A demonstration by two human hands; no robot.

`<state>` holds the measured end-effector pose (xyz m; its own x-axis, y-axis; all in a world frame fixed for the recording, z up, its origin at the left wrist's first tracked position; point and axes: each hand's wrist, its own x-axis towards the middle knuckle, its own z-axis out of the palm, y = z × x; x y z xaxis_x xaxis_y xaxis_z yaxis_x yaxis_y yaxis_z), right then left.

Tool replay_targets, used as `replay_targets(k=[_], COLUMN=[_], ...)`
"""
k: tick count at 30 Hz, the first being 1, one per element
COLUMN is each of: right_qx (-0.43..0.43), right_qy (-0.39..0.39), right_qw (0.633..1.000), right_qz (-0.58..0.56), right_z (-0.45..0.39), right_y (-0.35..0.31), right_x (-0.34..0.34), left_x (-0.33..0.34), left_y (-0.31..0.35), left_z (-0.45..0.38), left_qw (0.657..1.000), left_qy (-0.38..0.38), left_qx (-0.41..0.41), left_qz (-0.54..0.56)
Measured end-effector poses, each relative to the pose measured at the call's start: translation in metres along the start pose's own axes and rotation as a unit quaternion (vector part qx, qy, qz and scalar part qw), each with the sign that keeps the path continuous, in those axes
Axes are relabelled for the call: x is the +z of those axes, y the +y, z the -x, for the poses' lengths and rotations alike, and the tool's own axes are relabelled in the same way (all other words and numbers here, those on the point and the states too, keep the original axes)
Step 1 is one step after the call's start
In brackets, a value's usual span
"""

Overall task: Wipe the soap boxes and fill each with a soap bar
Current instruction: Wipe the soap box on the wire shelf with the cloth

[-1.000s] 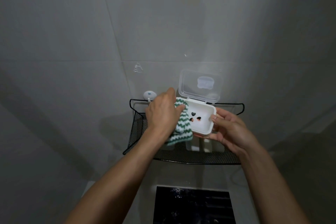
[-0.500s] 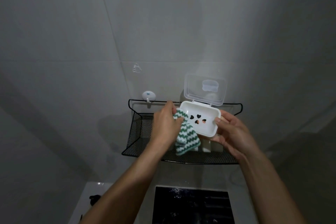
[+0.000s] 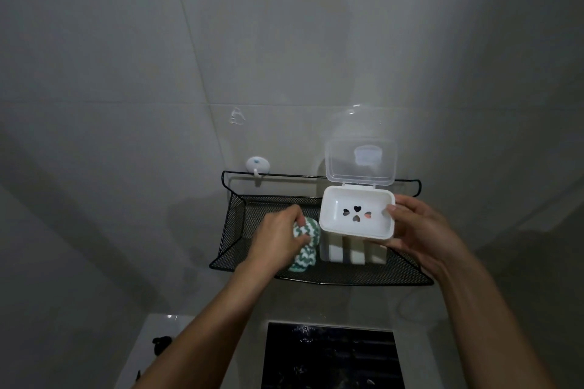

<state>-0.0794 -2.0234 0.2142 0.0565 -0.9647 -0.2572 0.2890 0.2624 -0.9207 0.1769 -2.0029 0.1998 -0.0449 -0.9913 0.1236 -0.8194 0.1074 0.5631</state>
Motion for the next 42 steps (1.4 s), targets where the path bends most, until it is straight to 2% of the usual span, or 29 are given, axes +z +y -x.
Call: replay_targets(k=[4,7,10,16,19,21,24,26,31,37,39,42], right_qx=[0.014,0.011,0.003,-0.005,-0.018,-0.023,-0.017,-0.01,0.012,0.091,0.103,0.101], right_qy=[-0.011,-0.028,-0.052,-0.122,-0.122,-0.106,-0.073,-0.063,-0.062,-0.131,-0.151,-0.15], right_qw=[1.0,0.997,0.991,0.967,0.962,0.965,0.975,0.984,0.997,0.986,0.979,0.978], right_qz=[0.019,0.07,0.121,0.224,0.242,0.238,0.208,0.168,0.047,-0.05,-0.086,-0.1], right_z=[-0.003,-0.003,-0.003,0.0,0.0,-0.002,-0.006,-0.006,-0.001,0.007,0.007,0.004], right_y=[-0.003,-0.006,-0.01,-0.019,-0.021,-0.022,-0.022,-0.022,-0.015,0.009,0.013,0.014], right_x=[0.002,0.007,0.015,0.037,0.043,0.044,0.039,0.033,0.025,0.044,0.047,0.046], left_x=[-0.021,-0.048,-0.072,-0.092,-0.092,-0.09,-0.087,-0.083,-0.067,-0.038,-0.032,-0.027], left_y=[-0.003,-0.002,0.009,0.028,0.026,0.02,0.01,0.005,-0.002,0.006,0.009,0.012], left_z=[-0.01,-0.018,-0.024,-0.031,-0.03,-0.028,-0.023,-0.017,0.001,0.022,0.026,0.033], left_qw=[1.0,0.997,0.988,0.994,0.994,0.994,0.987,0.968,0.887,0.789,0.778,0.781], left_qy=[-0.008,0.065,0.136,0.047,0.033,0.027,0.029,0.054,0.102,0.05,0.05,0.044], left_qx=[0.002,-0.006,0.036,0.091,0.099,0.085,0.026,-0.028,-0.145,-0.19,-0.188,-0.18], left_qz=[0.002,0.048,0.068,0.048,0.04,0.064,0.153,0.245,0.427,0.582,0.597,0.597])
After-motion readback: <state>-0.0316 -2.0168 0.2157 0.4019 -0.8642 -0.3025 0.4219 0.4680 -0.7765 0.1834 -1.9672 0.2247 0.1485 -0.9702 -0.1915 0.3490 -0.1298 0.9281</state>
